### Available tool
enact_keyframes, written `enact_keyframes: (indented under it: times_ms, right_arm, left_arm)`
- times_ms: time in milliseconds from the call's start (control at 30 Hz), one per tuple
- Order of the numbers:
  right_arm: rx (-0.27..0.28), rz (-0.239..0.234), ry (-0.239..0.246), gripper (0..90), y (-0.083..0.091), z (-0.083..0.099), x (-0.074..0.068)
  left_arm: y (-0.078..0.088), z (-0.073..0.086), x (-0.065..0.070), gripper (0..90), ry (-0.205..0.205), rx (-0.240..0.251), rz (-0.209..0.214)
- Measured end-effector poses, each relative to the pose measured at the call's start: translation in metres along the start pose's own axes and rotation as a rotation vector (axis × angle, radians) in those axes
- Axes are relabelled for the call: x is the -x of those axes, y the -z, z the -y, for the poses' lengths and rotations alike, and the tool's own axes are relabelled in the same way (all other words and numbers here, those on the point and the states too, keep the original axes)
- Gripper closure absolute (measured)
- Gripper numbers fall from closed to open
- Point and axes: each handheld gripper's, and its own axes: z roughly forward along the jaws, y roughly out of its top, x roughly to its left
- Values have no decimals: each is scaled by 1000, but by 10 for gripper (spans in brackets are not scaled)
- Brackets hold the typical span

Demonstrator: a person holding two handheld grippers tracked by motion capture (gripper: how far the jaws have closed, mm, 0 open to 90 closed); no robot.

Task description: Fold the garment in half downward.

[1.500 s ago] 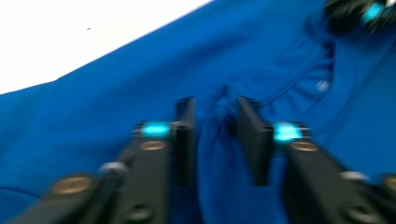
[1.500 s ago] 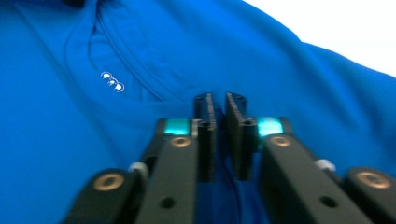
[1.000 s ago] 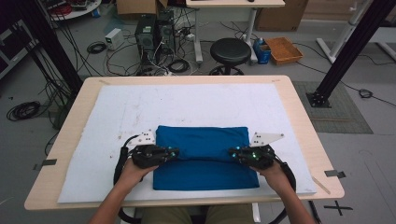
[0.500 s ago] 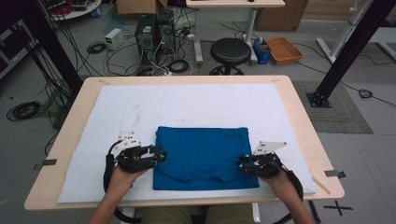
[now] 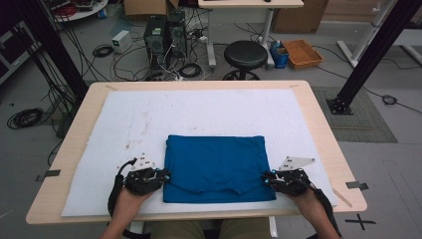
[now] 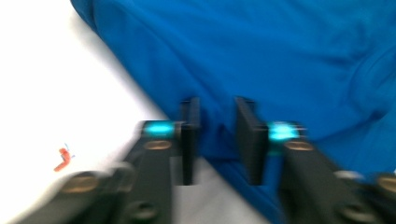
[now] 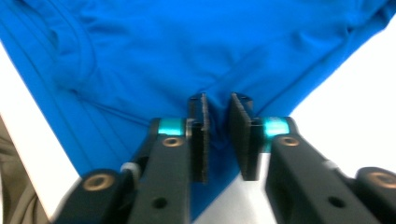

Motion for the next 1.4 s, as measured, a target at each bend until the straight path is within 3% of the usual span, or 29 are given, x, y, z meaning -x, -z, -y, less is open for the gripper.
enact_keyframes:
  times_ms: [67, 100, 200, 233, 267, 300, 333, 367, 400, 433, 500, 600, 633, 667, 767, 900, 1000, 1133, 1267, 1400]
  right_arm:
    - [-7, 4, 43, 871, 2, -1, -3]
    - [-6, 4, 47, 872, 2, -1, -4]
    - [16, -15, 46, 872, 6, -2, -3]
    - [44, -26, 43, 872, 10, -2, -2]
    - [63, -36, 42, 872, 14, -2, -2]
    - [77, -41, 38, 873, 18, -3, -2]
    - [77, -41, 38, 873, 18, -3, -2]
    - [104, -53, 38, 873, 26, -3, -3]
    - [104, -53, 38, 873, 26, -3, -3]
    - [122, -65, 36, 874, 33, -2, -3]
    - [121, -72, 36, 874, 36, -1, -5]
    - [66, -79, 33, 858, 39, 7, -7]
    - [50, -78, 25, 759, 36, 9, -7]
    - [55, -69, 11, 640, 35, 10, -6]
    - [110, -30, -66, 451, 36, 9, 2]
    - [203, 105, -78, 260, 36, -2, 14]
    - [238, 196, -103, 208, 31, -12, 26]
    - [224, 259, -118, 208, 21, -24, 46]
    - [215, 281, -143, 208, 17, -23, 54]
    - [220, 276, -140, 208, 21, -16, 54]
  left_arm:
    - [3, -1, 1, 870, -15, 8, -7]
    - [5, -1, 2, 870, -32, 30, -6]
    - [10, -2, 2, 872, -30, 61, 15]
    - [14, -4, 3, 872, -27, 89, 42]
    - [14, -4, 3, 872, -27, 89, 42]
    - [20, -4, 4, 873, -9, 118, 92]
    - [20, -4, 4, 873, -9, 118, 92]
    - [27, -1, 6, 874, 16, 137, 152]
    - [27, -1, 6, 874, 16, 137, 152]
    - [33, 4, 8, 874, 40, 136, 190]
    - [36, 8, 7, 874, 46, 124, 201]
    - [34, 14, 5, 868, 36, 87, 174]
    - [32, 14, 4, 775, 40, 81, 156]
    - [30, 13, 3, 642, 70, 84, 133]
    - [31, 6, 0, 467, 69, 151, 85]
    - [30, -9, -9, 355, 55, 240, 44]
    - [24, -23, -21, 290, 64, 305, 22]
    - [15, -35, -34, 272, 60, 349, 5]
    - [15, -32, -39, 272, 43, 351, -16]
    - [18, -26, -42, 272, 64, 353, -20]
